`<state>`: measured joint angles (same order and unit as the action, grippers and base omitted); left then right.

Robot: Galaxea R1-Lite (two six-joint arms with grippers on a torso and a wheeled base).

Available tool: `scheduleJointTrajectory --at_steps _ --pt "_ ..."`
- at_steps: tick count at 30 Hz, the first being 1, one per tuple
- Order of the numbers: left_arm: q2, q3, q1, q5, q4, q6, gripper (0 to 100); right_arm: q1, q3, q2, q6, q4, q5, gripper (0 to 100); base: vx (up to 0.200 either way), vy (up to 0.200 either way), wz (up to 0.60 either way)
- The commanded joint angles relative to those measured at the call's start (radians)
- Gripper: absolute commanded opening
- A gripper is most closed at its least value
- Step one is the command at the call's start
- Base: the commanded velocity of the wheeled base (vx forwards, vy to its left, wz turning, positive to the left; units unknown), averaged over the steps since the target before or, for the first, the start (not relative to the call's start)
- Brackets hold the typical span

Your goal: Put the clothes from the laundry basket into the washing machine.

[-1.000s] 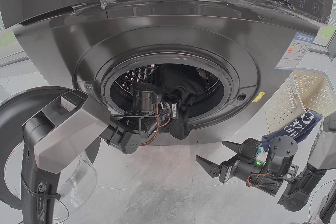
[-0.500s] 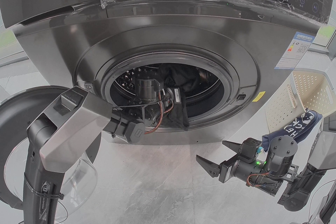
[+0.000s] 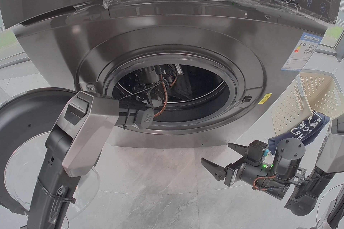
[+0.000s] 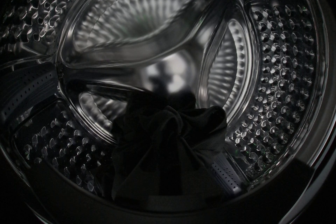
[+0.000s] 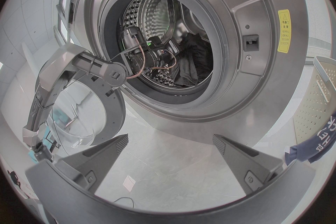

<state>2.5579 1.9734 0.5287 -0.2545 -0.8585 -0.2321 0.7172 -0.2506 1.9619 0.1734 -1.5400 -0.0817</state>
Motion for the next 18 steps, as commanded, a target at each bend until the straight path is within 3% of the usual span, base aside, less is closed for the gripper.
scheduleJointTrajectory --at_steps 1,6,7,11,18 --pt "0.039 0.027 -0.003 -0.002 -0.008 0.0 0 -0.001 0.001 -0.001 0.0 0.0 0.0 100 0.0 0.0 0.0" --pt "0.041 0.027 -0.004 -0.002 -0.008 0.002 0 0.001 0.001 -0.001 0.001 0.0 -0.001 100 0.0 0.0 0.0" --pt "0.041 0.027 -0.003 -0.002 -0.01 0.0 100 -0.001 0.001 -0.001 0.0 0.0 -0.001 100 0.0 0.0 0.0" --pt "0.036 0.027 0.005 -0.002 -0.002 -0.001 100 -0.004 0.002 -0.001 0.0 0.0 0.0 100 0.0 0.0 0.0" --pt "-0.051 -0.231 0.016 0.007 0.001 0.024 100 -0.005 0.002 -0.005 0.0 0.0 0.0 100 0.0 0.0 0.0"
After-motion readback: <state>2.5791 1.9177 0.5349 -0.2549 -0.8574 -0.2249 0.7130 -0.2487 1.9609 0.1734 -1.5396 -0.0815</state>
